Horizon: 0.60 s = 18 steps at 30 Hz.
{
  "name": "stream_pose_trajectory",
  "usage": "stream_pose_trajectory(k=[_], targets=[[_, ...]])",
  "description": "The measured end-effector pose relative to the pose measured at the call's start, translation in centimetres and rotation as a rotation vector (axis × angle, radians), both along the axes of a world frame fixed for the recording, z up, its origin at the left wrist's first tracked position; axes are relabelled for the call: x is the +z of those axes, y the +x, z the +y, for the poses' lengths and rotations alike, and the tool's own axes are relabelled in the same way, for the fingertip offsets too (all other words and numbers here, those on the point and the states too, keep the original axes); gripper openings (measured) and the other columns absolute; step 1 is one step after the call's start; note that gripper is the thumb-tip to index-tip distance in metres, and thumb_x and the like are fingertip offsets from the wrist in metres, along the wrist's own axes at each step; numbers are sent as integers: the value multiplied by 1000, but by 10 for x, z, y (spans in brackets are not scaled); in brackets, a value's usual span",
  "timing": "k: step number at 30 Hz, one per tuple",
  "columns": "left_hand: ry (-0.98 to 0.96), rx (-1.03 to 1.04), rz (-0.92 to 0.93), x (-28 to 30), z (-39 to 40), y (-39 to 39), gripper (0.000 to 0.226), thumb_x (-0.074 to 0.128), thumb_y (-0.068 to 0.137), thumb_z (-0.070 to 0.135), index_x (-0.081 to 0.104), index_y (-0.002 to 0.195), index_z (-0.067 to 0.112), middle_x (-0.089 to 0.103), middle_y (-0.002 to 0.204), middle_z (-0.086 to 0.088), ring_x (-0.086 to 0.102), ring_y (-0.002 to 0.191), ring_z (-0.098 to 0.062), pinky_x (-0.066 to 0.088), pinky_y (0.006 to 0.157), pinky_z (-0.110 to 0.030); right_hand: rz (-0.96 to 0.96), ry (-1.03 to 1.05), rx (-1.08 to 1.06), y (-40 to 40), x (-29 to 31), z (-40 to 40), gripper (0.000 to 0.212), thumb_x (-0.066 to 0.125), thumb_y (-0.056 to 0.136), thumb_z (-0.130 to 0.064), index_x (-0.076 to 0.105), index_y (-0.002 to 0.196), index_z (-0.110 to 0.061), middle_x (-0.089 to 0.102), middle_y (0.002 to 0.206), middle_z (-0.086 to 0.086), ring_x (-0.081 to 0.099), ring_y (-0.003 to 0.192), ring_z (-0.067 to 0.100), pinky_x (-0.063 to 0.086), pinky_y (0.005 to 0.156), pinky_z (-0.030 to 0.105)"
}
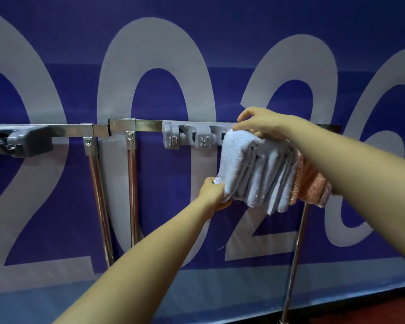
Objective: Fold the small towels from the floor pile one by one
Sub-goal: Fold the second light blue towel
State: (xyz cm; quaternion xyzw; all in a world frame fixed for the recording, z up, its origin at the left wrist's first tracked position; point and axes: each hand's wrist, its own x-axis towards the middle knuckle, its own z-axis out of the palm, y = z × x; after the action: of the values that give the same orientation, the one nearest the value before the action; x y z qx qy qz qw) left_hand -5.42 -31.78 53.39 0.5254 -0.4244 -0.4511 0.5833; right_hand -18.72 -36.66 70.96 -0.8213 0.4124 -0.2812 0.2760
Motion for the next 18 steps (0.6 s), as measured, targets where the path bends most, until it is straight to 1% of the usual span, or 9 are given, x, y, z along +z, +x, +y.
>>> stream_pose_trajectory(k=[4, 6, 9, 10, 12, 13, 15, 16, 18], targets=[[-24, 62, -7, -13, 3, -7, 15, 57, 88, 20, 49, 96, 10, 49, 64, -1, 42, 49, -11, 44, 47, -20, -58, -168, -66, 2, -15, 3, 24, 67, 84, -32, 69, 91, -10, 67, 90, 2, 61, 84, 18, 50, 78, 31], [-32, 142, -8, -16, 4, -7, 20, 57, 88, 23, 49, 99, 8, 50, 69, -5, 44, 52, -14, 42, 45, -20, -55, -205, -88, 5, -21, 8, 33, 59, 86, -32, 61, 73, -2, 51, 71, 8, 46, 68, 19, 41, 67, 30], [12, 223, -67, -12, 7, -9, 30, 58, 83, 18, 53, 108, 2, 57, 85, -7, 55, 63, -19, 53, 54, -26, -72, -207, -67, 2, -26, 18, 32, 48, 88, -23, 34, 59, -16, 27, 62, 3, 26, 61, 15, 23, 60, 30], [33, 245, -128, -9, 9, -11, 39, 57, 82, 15, 53, 119, 3, 60, 96, -6, 61, 75, -23, 58, 66, -32, -75, -181, -63, -1, -27, 21, 30, 45, 88, -22, 37, 60, -14, 29, 63, 3, 27, 60, 14, 24, 60, 30], [23, 301, -273, -2, 18, -17, 51, 51, 86, 15, 45, 137, 13, 58, 125, -6, 58, 111, -29, 51, 95, -41, -53, -136, -64, -7, -30, 25, 29, 41, 89, -24, 51, 74, -1, 41, 70, 5, 34, 60, 15, 30, 62, 31], [-27, 325, -341, 3, 24, -20, 49, 46, 90, 15, 45, 139, 16, 56, 131, -6, 54, 118, -29, 47, 99, -42, -47, -123, -53, -9, -31, 27, 29, 40, 89, -24, 55, 83, 0, 48, 75, 7, 40, 63, 15, 36, 65, 33], [-129, 310, -448, 13, 33, -26, 41, 35, 95, 17, 53, 132, 21, 59, 124, -2, 54, 114, -26, 45, 97, -39, -59, -117, -51, -13, -34, 32, 31, 38, 91, -23, 58, 97, 0, 63, 100, 15, 56, 82, 24, 47, 81, 38], [-143, 286, -477, 18, 37, -28, 39, 32, 97, 20, 56, 127, 20, 60, 120, 0, 55, 109, -24, 45, 95, -38, -79, -119, -65, -15, -35, 36, 34, 38, 92, -21, 58, 106, 3, 61, 114, 18, 58, 98, 32, 47, 87, 38], [-140, 272, -538, 27, 43, -32, 39, 28, 100, 23, 60, 120, 15, 61, 120, -5, 55, 107, -25, 45, 94, -39, -168, -132, -106, -20, -41, 46, 35, 38, 95, -15, 55, 116, 7, 55, 125, 22, 51, 113, 37, 44, 81, 34]])
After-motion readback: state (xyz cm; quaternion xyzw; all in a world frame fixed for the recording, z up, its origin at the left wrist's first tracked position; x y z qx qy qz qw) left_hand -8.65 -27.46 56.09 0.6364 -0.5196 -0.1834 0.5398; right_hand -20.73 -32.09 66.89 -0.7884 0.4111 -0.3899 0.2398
